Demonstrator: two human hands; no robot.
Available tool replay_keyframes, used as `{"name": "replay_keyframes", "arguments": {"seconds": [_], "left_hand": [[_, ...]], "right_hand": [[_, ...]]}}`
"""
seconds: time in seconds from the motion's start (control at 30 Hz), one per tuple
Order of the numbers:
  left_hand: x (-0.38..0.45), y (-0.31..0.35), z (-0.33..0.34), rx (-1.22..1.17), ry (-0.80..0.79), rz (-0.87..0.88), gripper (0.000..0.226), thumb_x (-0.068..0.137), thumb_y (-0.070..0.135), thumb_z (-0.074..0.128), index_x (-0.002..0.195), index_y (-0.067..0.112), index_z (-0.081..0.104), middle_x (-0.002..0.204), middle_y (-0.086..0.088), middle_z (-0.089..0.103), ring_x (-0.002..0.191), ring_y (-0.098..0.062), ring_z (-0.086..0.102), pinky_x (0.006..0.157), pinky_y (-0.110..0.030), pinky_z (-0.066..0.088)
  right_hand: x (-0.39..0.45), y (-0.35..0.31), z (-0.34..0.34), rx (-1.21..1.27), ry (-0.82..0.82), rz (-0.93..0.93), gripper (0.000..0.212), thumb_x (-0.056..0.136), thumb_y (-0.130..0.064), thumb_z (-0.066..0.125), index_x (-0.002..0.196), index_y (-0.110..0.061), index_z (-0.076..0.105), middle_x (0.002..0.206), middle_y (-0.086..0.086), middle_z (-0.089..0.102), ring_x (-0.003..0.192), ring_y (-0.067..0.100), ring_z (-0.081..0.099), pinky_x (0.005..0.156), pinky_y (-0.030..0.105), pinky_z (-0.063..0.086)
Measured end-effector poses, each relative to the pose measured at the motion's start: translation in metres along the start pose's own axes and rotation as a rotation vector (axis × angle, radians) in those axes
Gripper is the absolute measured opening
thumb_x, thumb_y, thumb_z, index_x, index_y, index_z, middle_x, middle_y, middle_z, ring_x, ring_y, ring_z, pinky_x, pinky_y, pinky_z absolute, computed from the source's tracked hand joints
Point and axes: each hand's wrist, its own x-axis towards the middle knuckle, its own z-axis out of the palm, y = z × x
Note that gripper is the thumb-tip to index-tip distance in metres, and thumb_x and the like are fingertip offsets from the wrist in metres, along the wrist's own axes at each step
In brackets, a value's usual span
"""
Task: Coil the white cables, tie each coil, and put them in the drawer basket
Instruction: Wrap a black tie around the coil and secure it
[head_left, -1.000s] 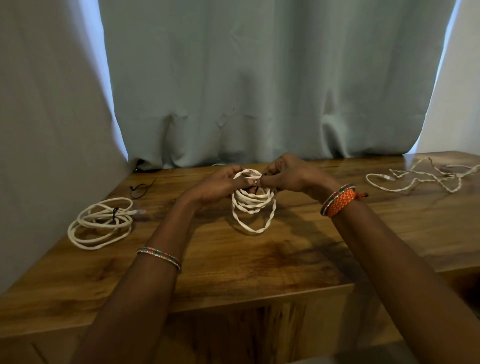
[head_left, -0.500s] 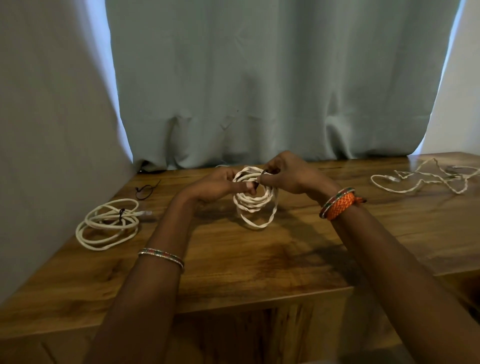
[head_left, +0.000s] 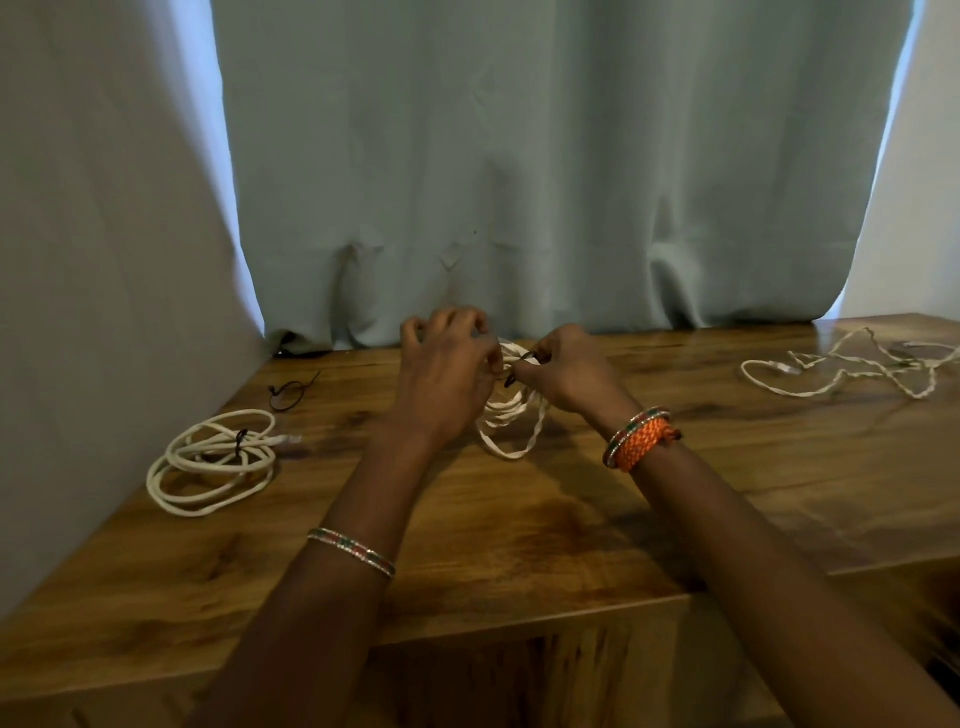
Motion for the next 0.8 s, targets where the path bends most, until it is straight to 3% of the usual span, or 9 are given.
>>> {"name": "replay_keyframes", "arguments": {"seconds": [0.17,0.27,0.33,0.4,0.47,0.53,0.6,0.7,0.8], "left_hand": [[0.001,0.013,0.005,0.297,-0.082,0.034,0.034,0.085,0.040,0.058,0.113,0.023,0.062,0.117,0.001,0.051,0.113,-0.022,0.041,0.091,-0.039,0.025],[0.002,0.016,0.014,0.340,-0.100,0.034,0.026,0.081,0.036,0.063,0.100,0.019,0.066,0.107,-0.001,0.056,0.105,-0.022,0.047,0.086,-0.036,0.024],[0.004,0.019,0.011,0.328,-0.082,0.061,0.023,0.068,0.035,0.074,0.084,0.019,0.069,0.093,0.000,0.059,0.093,-0.021,0.054,0.079,-0.033,0.024],[0.005,0.019,0.015,0.291,-0.084,0.101,0.024,0.077,0.032,0.068,0.096,0.018,0.067,0.103,-0.002,0.055,0.102,-0.023,0.050,0.084,-0.034,0.027],[0.004,0.016,0.020,0.177,-0.184,0.004,0.025,0.089,0.028,0.055,0.111,0.017,0.060,0.116,-0.004,0.049,0.112,-0.024,0.041,0.089,-0.035,0.028],[0.003,0.008,0.023,-0.053,-0.239,-0.120,0.011,0.091,0.027,0.055,0.097,0.020,0.060,0.112,-0.005,0.049,0.108,-0.022,0.041,0.088,-0.037,0.029],[0.003,-0.002,0.019,-0.447,-0.315,-0.231,0.019,0.091,0.024,0.057,0.072,0.023,0.054,0.094,-0.006,0.052,0.089,-0.016,0.046,0.081,-0.033,0.035],[0.006,-0.010,0.003,-0.982,-0.318,-0.326,0.027,0.097,0.008,0.045,0.071,0.016,0.049,0.072,-0.006,0.053,0.055,0.003,0.049,0.057,-0.013,0.039],[0.006,-0.019,-0.001,-0.959,-0.194,-0.331,0.024,0.096,0.005,0.046,0.075,0.016,0.052,0.066,-0.004,0.056,0.052,0.003,0.050,0.055,-0.014,0.039]], "right_hand": [[0.005,0.001,0.006,0.076,0.025,0.034,0.022,0.083,-0.024,0.068,0.087,-0.002,0.067,0.062,0.004,0.058,0.050,0.011,0.049,0.042,0.021,0.030],[0.006,0.000,0.007,0.101,0.015,0.036,0.024,0.082,-0.025,0.069,0.085,-0.001,0.069,0.065,0.007,0.063,0.056,0.016,0.056,0.050,0.024,0.039],[0.007,0.001,0.007,0.109,0.009,0.035,0.024,0.082,-0.025,0.070,0.086,-0.001,0.069,0.070,0.010,0.066,0.064,0.020,0.062,0.054,0.028,0.044],[0.009,0.004,0.008,0.113,0.000,0.029,0.024,0.082,-0.024,0.070,0.086,-0.001,0.069,0.073,0.012,0.068,0.067,0.022,0.064,0.055,0.029,0.045],[0.009,0.007,0.010,0.067,0.009,0.000,0.022,0.082,-0.024,0.069,0.087,-0.003,0.069,0.073,0.010,0.067,0.063,0.022,0.062,0.051,0.027,0.041],[0.008,0.009,0.012,0.015,0.016,-0.036,0.021,0.082,-0.025,0.068,0.088,-0.005,0.068,0.073,0.008,0.065,0.059,0.017,0.057,0.046,0.023,0.035],[0.007,0.012,0.013,-0.005,0.014,-0.060,0.019,0.082,-0.025,0.068,0.089,-0.007,0.067,0.076,0.007,0.065,0.062,0.015,0.058,0.045,0.023,0.033],[0.007,0.013,0.011,-0.032,0.010,-0.103,0.018,0.082,-0.022,0.067,0.089,-0.006,0.067,0.081,0.009,0.065,0.068,0.016,0.059,0.047,0.022,0.033],[0.005,0.012,0.007,0.004,-0.030,-0.096,0.017,0.084,-0.023,0.067,0.088,-0.007,0.069,0.074,0.004,0.065,0.060,0.010,0.055,0.044,0.018,0.033]]}}
